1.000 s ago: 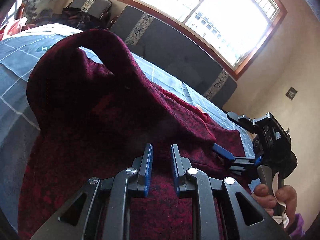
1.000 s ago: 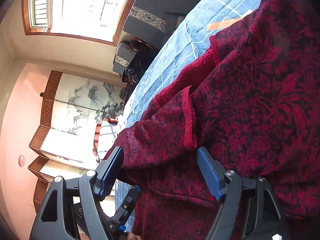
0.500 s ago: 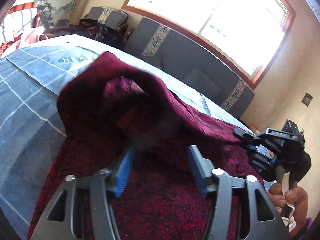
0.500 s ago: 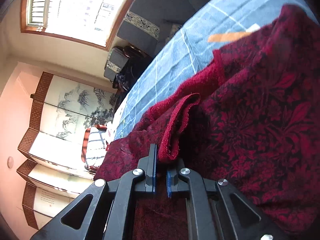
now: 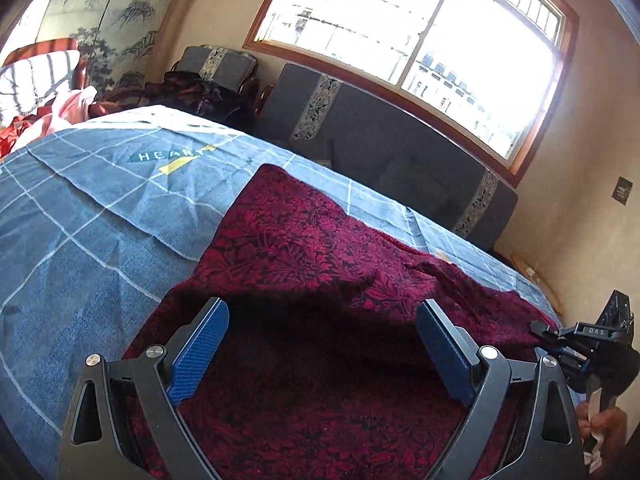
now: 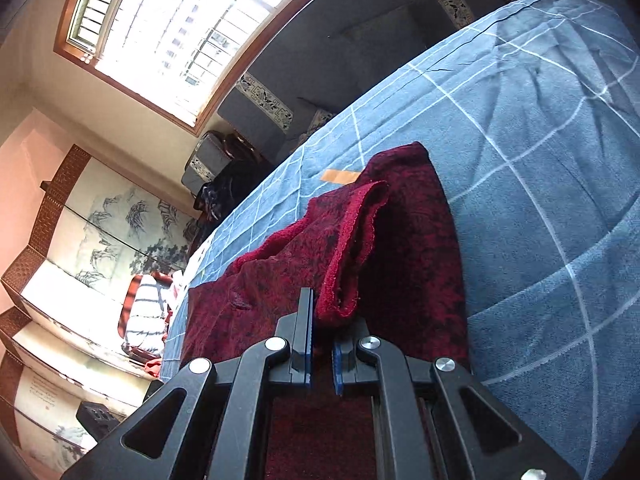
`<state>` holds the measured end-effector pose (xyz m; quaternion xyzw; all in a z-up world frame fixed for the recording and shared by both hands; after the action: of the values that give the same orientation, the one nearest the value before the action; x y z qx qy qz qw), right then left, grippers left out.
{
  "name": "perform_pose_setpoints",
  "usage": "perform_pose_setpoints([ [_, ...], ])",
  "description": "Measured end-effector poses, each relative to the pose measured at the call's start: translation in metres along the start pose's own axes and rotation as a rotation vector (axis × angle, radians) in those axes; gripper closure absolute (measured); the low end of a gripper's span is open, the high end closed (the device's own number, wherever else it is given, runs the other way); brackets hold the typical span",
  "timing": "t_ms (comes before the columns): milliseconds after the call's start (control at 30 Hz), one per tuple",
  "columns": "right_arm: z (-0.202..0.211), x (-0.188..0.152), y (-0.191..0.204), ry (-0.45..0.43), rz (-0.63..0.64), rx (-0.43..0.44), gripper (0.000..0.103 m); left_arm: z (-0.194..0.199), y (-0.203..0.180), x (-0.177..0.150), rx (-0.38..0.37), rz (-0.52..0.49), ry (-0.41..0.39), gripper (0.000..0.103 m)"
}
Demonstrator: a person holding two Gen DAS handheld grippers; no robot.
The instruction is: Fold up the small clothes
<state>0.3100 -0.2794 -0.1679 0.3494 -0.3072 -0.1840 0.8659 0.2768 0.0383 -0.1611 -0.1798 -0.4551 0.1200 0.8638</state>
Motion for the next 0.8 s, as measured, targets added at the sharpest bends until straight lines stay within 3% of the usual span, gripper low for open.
perform_pose_setpoints([
  [100,-0.006,-0.006,-0.006,0.025,0.023,-0.007,0.094,-0.02,0.017,-0.013,0.022,0.088,0.1,0.009],
  [167,-0.009,-0.007,-0.008,0.032,0.035,-0.019,0.094,-0.02,0.019,-0.016,0.01,0.122,0.099,0.009],
  [433,-0.017,-0.011,-0.034,0.075,-0.059,-0.018,0.093,-0.019,0.017,-0.011,0.023,0.104,0.096,0.009],
  [567,-0.012,-0.007,-0.031,0.069,-0.073,0.013,0.088,-0.019,0.017,-0.011,0.025,0.102,0.098,0.009],
  [700,-0.005,0.005,-0.037,0.032,-0.102,0.027,0.071,-0.019,0.017,-0.011,0.025,0.101,0.098,0.009],
  [767,-0.003,0.012,-0.038,0.016,-0.095,0.013,0.072,-0.019,0.017,-0.011,0.026,0.101,0.098,0.009],
  [800,-0.002,0.015,-0.04,0.009,-0.078,-0.015,0.084,-0.018,0.017,-0.011,0.026,0.101,0.098,0.009],
])
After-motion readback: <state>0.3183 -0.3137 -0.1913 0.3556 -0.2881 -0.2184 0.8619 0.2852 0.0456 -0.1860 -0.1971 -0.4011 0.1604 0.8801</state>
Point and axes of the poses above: each gripper's, at about its wrist camera, not at the fingertips, and z roughly against the way its jaws point, y to its left, x to its top, the point moved 9 cm from there along -z, roughly the way its jaws point, and after that the axes turned 1 degree about -y, right-handed, at the moved point
